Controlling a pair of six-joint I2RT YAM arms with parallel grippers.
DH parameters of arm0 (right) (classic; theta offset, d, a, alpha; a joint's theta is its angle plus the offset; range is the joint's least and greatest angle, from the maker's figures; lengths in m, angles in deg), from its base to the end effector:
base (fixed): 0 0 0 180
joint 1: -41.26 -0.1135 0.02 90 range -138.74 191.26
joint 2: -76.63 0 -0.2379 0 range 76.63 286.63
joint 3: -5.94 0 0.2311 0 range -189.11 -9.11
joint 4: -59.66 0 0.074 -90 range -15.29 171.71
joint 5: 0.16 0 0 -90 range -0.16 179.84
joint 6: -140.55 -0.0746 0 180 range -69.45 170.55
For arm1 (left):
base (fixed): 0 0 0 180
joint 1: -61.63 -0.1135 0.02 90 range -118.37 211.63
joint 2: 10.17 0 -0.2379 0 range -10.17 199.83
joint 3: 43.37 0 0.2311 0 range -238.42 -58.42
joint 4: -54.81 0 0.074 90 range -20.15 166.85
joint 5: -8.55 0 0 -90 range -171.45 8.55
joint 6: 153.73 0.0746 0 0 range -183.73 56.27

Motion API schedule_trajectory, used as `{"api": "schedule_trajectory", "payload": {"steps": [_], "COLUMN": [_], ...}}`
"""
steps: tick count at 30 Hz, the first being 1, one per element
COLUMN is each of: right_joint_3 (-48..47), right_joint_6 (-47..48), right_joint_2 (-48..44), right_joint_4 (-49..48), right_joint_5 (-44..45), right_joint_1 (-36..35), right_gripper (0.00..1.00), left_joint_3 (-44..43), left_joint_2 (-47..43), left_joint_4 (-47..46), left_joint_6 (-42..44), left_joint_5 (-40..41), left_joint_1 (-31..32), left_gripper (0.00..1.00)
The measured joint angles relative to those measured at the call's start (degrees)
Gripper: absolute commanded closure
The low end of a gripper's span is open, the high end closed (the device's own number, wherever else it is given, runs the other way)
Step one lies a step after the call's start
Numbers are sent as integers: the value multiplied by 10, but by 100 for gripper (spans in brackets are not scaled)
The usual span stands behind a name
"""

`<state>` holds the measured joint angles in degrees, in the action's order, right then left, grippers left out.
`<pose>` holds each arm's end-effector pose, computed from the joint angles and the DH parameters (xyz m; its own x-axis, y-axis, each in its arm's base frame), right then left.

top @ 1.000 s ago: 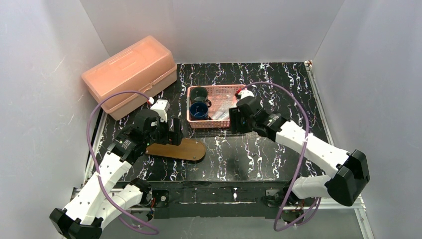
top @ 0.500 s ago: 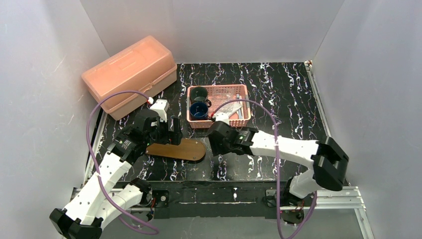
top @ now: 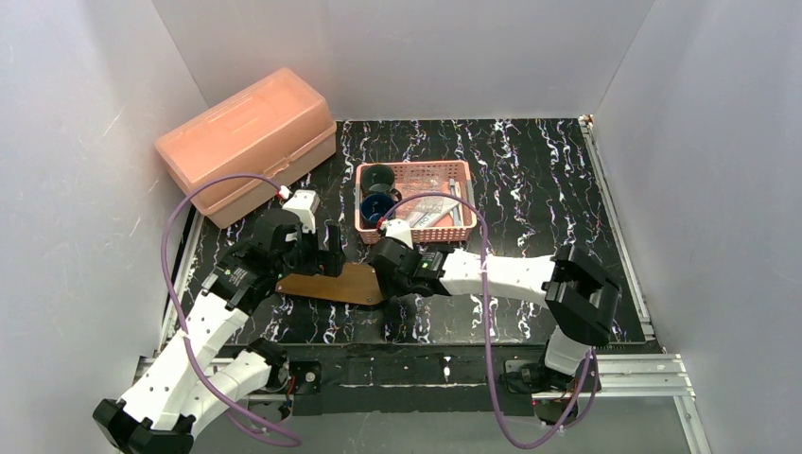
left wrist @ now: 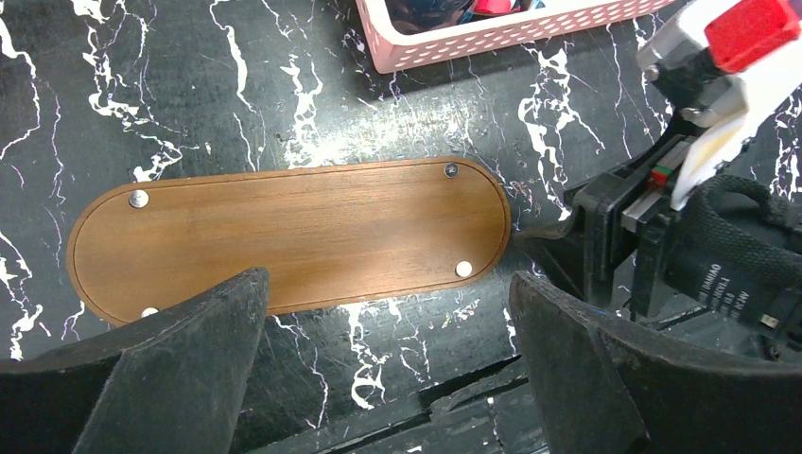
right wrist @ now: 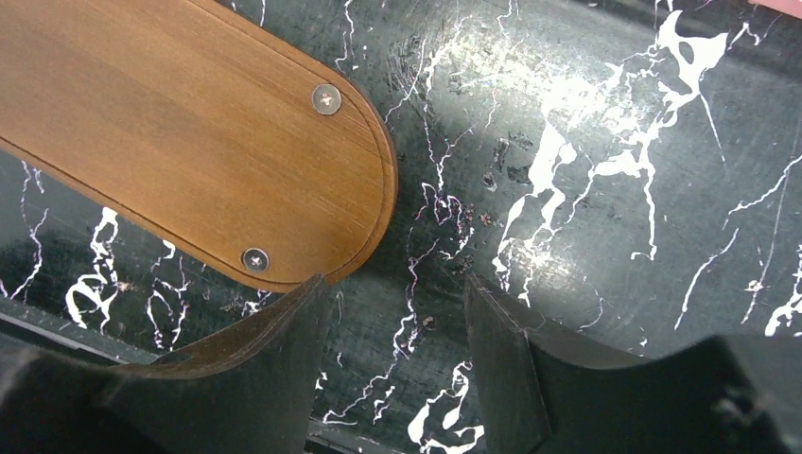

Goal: Prepare toiletry sets of a toothbrush and toothpaste on the tray

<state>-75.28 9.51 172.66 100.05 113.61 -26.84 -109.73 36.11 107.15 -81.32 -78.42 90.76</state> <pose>0.1583 0.3132 0.1742 -0.7322 -0.2104 -0.6478 -0.3746 0.9187 0.1251 0.1751 -0.0930 0.2855 -0.5796 -0.0225 -0.8146 0.2853 0.9308 -0.2287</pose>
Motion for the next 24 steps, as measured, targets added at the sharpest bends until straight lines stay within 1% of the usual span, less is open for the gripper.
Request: {"api": "schedule_trajectory", "payload": {"steps": [4, 12, 24], "right_joint_3": [-5, -8, -8], "right_joint_6": [-7, -17, -24], "right_joint_2": [19, 41, 54], "right_joint_4": [-6, -18, -24], "right_joint_5": [1, 2, 6], "right_joint_1": [-2, -2, -2], "right_gripper": [38, 44, 52], "left_joint_3": [0, 0, 0], "left_joint_2": [0, 0, 0], "left_joint_4": [2, 3, 3], "left_joint_6": [0, 0, 0], "left_joint_5": [0, 0, 0], "left_joint_1": [0, 0, 0], "left_gripper": [1, 1, 1]}}
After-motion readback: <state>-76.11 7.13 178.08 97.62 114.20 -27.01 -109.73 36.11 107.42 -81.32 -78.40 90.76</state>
